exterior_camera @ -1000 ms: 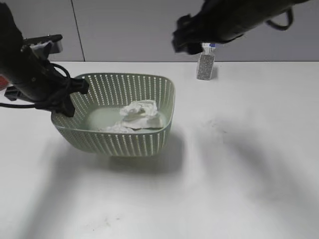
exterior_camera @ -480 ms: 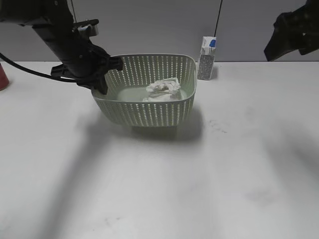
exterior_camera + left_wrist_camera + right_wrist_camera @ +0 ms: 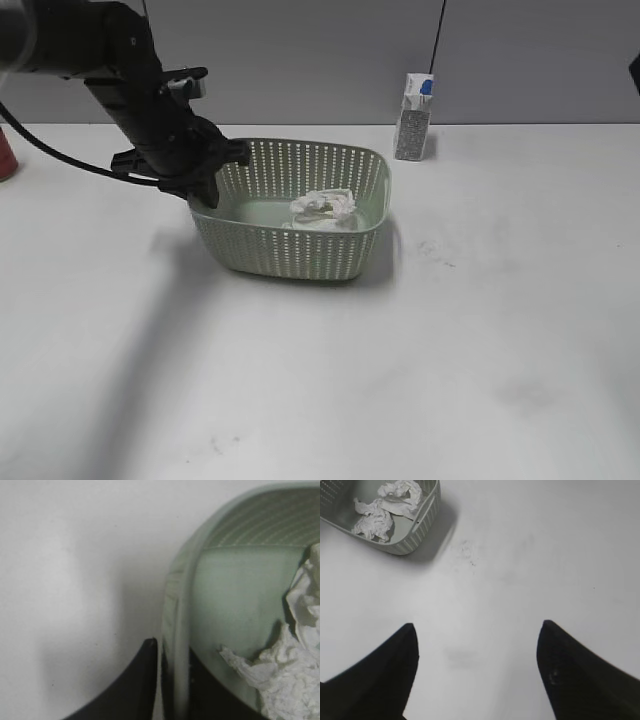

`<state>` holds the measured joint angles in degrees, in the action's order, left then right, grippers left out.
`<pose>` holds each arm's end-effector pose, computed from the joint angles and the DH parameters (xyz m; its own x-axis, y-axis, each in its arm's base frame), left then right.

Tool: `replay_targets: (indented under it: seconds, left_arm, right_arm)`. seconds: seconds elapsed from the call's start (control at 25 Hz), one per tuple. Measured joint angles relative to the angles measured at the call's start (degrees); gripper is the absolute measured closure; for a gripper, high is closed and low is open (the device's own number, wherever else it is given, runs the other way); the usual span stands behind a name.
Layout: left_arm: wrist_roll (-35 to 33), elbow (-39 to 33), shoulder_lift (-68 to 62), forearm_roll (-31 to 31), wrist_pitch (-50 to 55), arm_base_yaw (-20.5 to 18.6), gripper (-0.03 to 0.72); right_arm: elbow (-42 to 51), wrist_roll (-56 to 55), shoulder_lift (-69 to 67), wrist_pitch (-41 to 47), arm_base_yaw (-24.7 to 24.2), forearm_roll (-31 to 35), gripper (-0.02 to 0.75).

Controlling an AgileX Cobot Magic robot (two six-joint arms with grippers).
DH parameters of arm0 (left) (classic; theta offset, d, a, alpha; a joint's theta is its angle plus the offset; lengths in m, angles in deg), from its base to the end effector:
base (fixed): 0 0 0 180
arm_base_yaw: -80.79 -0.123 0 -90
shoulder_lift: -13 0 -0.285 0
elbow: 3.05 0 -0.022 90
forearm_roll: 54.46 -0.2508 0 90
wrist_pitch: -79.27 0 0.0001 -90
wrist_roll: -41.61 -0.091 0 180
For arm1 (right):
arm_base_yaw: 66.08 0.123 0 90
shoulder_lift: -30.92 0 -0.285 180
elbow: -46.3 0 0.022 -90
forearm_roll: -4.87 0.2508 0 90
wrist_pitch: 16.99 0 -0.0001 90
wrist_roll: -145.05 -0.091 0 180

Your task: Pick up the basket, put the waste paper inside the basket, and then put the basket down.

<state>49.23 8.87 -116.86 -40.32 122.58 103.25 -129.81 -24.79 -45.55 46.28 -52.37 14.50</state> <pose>0.4050 -0.1840 0.1592 -0.9603 0.0672 -0.2707 0.1386 0.9572 -0.2540 0.2208 0.0679 0.3916 -0.7425 -0.2839 -0.6066 -0.3981 0.9154 0.0588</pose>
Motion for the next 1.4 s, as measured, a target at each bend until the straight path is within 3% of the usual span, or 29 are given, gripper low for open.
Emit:
replay_targets:
  seconds: [0.12,0.32,0.44,0.64,0.96,1.4]
  left_arm:
    - [0.0,0.0,0.0,-1.45,-0.01,0.0,0.464]
    - [0.05,0.0,0.25,-1.67,-0.13,0.0,0.112]
    - [0.05,0.0,1.99,-2.16,0.09,0.0,0.024]
    - [-0.65,0.0,7.72,-5.26,2.88,-0.75,0.003]
    - [-9.79,0.0,16.19,-6.02,11.53,-4.03,0.007]
    - [-15.07,0.0,21.27,-7.3,25.99,-13.26,0.077]
  right_arm:
    - [4.6,0.0,3.83,0.05,0.0,0.0,0.154]
    - [14.36,0.06,10.93,-0.97,0.0,0.05,0.154]
    - [20.99,0.06,14.96,-2.81,0.0,-0.28,0.155]
    - [32.9,0.06,22.28,-4.1,0.0,-1.68,0.155]
    - [48.01,-1.4,39.79,-8.38,0.0,-2.26,0.156]
    - [49.23,-3.18,61.4,-9.12,0.0,-3.69,0.157]
